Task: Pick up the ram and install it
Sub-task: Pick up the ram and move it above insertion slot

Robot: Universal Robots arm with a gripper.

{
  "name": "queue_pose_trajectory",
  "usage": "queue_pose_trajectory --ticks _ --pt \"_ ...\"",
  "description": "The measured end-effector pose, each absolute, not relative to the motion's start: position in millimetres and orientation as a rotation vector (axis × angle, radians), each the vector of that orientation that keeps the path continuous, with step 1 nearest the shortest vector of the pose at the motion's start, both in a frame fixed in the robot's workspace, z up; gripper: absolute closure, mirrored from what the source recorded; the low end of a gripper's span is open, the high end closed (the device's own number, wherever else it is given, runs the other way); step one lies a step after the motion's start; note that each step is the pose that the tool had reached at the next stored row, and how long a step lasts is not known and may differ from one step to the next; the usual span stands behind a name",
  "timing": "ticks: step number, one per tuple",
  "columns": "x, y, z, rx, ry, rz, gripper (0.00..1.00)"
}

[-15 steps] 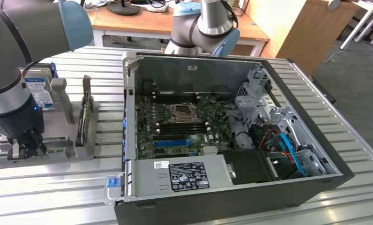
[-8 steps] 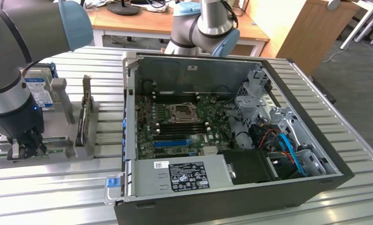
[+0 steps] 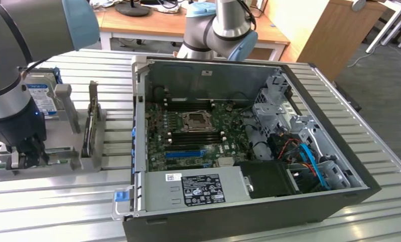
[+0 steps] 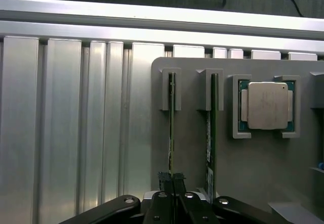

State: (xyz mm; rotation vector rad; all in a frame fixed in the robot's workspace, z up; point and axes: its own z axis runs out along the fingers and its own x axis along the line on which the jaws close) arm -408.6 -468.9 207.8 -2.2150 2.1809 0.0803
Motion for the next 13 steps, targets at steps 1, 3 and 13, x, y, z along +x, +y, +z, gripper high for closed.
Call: queue_pose_trajectory --ticks 1,3,13 --pt "-408.6 -468.9 209.4 -2.215 2.181 0.080 0.88" --pt "-408.5 -468.9 213.2 -2.215 2.181 0.080 0.88" --pt "-407.9 -468.9 238.5 -2.215 2.181 0.080 0.88"
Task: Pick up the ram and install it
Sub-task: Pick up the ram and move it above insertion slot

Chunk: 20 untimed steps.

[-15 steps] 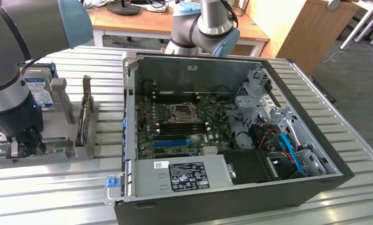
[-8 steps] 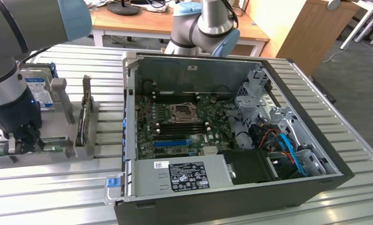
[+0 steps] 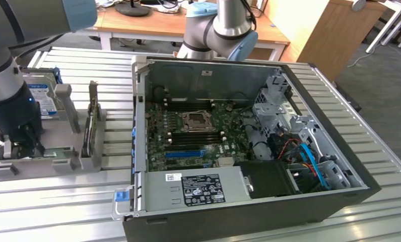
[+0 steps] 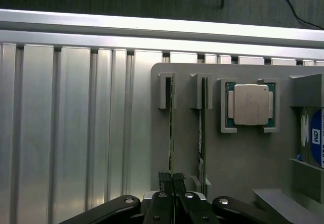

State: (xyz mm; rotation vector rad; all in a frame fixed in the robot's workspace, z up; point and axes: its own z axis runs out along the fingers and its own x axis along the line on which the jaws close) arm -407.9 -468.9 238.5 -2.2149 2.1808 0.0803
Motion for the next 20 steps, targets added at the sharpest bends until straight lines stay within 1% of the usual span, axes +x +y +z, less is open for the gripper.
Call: queue_pose_trajectory --ticks 20 --pt "-405.9 -468.9 293.9 -2.215 2.181 0.080 0.88"
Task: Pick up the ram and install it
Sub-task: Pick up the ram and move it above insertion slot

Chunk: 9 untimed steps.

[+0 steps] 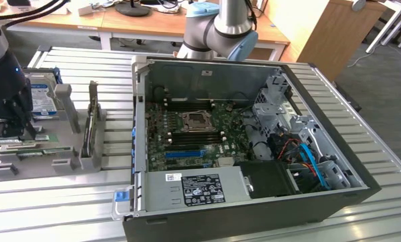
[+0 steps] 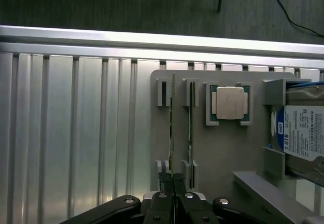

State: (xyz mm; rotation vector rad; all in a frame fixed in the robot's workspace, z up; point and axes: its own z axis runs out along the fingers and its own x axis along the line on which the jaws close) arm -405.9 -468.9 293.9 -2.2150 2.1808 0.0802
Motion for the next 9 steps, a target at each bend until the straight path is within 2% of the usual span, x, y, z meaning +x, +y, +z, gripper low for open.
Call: queue_pose_trajectory --ticks 9 --pt "-405.2 -468.9 316.7 -2.215 2.181 0.080 0.88"
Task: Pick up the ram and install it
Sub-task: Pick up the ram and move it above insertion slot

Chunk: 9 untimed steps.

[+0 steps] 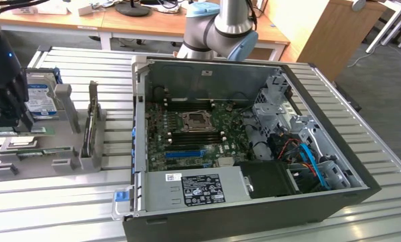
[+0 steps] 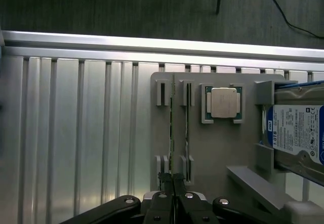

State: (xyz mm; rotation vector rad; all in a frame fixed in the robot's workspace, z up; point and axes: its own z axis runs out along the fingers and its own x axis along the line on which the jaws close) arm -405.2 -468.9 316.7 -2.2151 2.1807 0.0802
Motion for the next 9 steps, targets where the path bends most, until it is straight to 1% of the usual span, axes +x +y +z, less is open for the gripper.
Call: queue_pose_trajectory --ticks 9 --pt "-404.7 -468.9 338.4 -2.215 2.181 0.080 0.88"
